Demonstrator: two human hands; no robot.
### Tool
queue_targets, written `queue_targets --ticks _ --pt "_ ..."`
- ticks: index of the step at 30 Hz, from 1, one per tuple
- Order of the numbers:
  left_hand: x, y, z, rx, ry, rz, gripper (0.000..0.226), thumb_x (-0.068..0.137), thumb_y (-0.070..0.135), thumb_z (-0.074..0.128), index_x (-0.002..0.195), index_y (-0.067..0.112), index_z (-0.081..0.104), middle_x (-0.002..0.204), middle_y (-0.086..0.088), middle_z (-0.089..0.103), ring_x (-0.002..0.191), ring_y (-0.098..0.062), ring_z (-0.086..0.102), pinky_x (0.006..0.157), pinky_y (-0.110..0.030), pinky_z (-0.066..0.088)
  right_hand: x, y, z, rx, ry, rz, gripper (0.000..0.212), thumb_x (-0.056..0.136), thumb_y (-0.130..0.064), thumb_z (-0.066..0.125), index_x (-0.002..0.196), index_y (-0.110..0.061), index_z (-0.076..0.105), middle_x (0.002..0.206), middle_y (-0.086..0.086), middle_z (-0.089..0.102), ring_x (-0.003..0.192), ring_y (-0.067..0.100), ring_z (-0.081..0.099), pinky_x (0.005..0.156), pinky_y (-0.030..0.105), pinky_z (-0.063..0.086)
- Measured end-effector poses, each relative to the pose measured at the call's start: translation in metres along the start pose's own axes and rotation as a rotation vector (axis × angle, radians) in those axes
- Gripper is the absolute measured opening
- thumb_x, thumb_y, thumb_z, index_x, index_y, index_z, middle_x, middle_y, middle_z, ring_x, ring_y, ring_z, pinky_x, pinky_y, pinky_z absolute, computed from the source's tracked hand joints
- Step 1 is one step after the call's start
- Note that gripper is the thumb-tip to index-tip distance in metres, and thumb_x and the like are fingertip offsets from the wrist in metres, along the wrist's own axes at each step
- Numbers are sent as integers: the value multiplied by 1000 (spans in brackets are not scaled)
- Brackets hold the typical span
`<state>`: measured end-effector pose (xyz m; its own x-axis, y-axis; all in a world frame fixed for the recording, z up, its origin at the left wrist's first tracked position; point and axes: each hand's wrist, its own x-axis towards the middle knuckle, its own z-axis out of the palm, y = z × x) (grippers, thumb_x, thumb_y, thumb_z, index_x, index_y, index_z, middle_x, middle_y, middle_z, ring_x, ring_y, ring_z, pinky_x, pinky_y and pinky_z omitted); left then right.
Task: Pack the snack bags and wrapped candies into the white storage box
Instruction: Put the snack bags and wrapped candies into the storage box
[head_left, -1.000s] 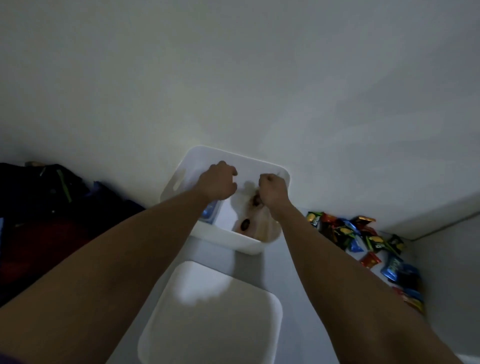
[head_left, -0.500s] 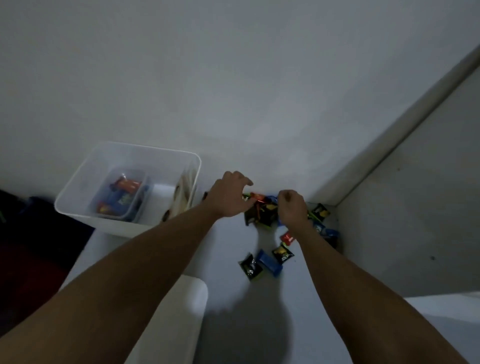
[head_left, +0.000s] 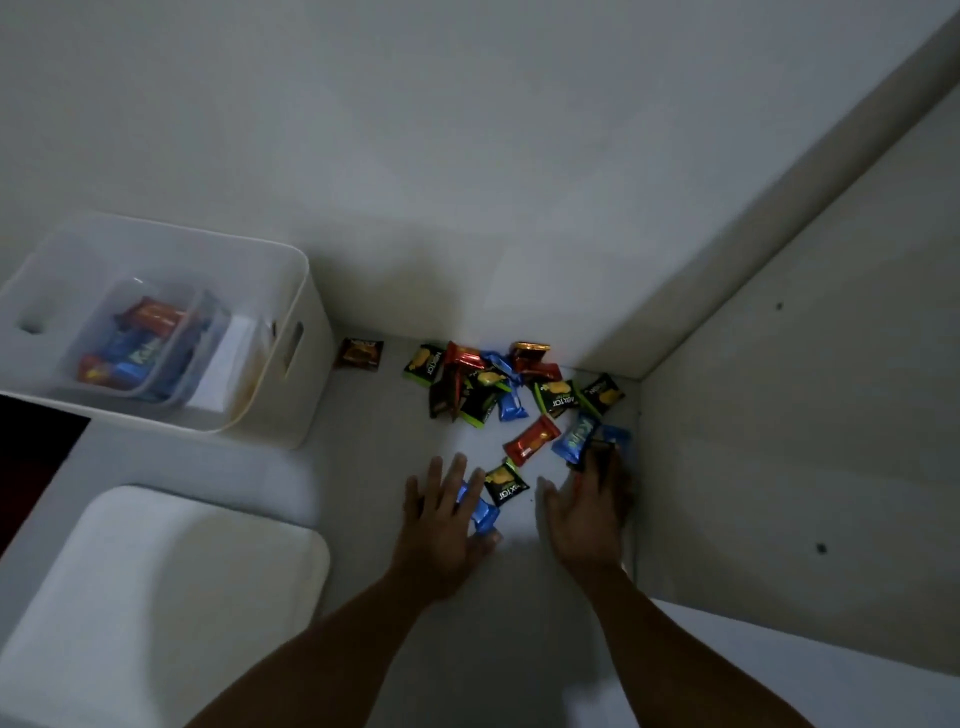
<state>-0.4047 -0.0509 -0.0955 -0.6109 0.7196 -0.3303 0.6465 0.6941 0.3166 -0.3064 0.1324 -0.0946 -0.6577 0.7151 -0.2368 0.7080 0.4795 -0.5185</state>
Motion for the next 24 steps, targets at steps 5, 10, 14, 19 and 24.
queue_targets --ticks 5,10,14,19,24 --pt "33 -5 -5 -7 159 -90 90 88 61 43 157 26 -4 164 -6 -16 149 -34 -19 117 -64 -1 24 -11 -1 -9 -9 -141 91 85 -76 45 156 -34 7 165 2 1 152 27 -9 117 64 15" --pt "67 -18 -25 -68 229 -56 120 73 82 51 156 21 -10 163 -7 -18 148 -35 -20 115 -60 -12 52 -16 -7 -36 -102 -115 113 64 -93 47 151 -50 -12 163 2 -22 143 28 -37 114 64 -17" --pt "85 -32 -25 64 195 42 123 62 96 43 157 27 4 165 -7 -6 150 -35 -10 116 -64 -2 69 -20 -4 -234 -162 -244 109 59 -98 40 148 -57 -8 162 -6 -26 145 31 -32 111 69 -16" --pt "89 -39 -19 54 336 108 90 74 86 47 140 26 51 135 -9 49 135 -36 38 113 -60 22 71 -22 2 -387 -124 -282 92 70 -93 37 149 -47 27 166 -4 0 151 38 -6 113 71 -5" --pt "89 -37 -17 45 458 129 65 81 74 55 115 19 65 118 -10 56 119 -34 49 105 -51 34 66 -28 7 -355 -8 -344 69 82 -77 46 134 -32 54 158 1 31 143 38 28 112 68 17"
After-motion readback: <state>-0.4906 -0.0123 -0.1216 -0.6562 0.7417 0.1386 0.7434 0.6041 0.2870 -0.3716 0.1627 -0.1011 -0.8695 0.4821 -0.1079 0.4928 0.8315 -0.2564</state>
